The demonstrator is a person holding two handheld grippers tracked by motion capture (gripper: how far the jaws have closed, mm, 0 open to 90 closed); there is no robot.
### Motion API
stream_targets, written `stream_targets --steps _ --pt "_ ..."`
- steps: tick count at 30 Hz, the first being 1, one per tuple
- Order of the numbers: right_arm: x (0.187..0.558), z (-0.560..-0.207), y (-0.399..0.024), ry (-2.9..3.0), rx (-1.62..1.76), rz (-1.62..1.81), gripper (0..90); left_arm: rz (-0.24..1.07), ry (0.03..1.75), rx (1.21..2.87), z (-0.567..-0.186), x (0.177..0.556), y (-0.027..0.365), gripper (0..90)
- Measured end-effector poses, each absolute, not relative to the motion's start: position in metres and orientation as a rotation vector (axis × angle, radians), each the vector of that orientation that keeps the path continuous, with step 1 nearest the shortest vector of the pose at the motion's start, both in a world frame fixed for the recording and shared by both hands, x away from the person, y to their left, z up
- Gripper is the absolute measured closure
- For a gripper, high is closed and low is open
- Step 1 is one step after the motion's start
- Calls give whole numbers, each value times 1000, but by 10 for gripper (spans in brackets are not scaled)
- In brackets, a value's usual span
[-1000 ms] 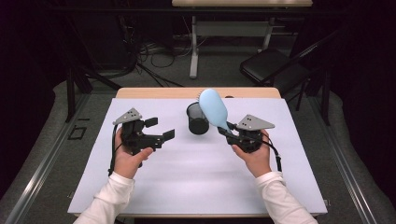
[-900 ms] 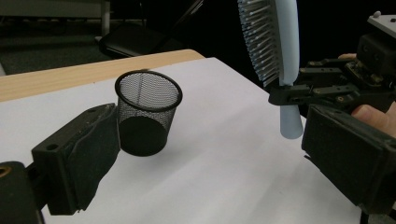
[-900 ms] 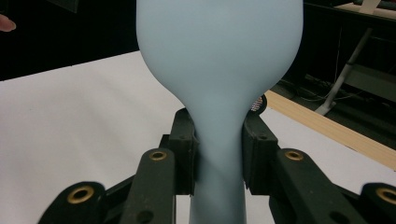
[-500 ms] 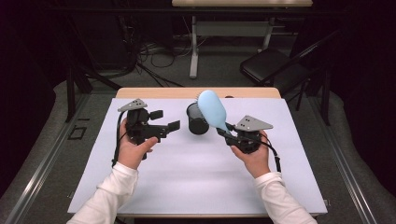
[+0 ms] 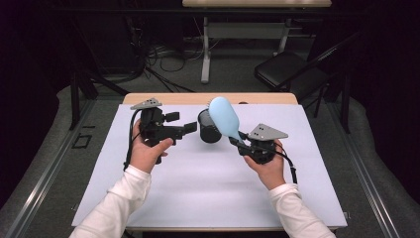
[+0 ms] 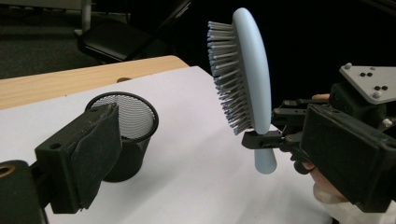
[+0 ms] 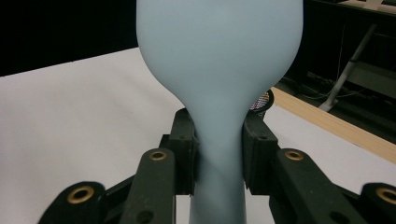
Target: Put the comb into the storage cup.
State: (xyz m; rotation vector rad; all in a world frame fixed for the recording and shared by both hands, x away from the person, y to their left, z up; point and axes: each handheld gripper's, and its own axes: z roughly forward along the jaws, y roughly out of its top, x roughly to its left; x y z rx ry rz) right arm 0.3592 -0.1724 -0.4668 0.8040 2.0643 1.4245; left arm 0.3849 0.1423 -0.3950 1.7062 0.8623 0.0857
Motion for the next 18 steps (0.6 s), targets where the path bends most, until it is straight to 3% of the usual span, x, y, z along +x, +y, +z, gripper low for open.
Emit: stream_targets --steps 18 --pt "358 -467 -171 2057 801 1432 696 45 826 1728 -387 397 108 73"
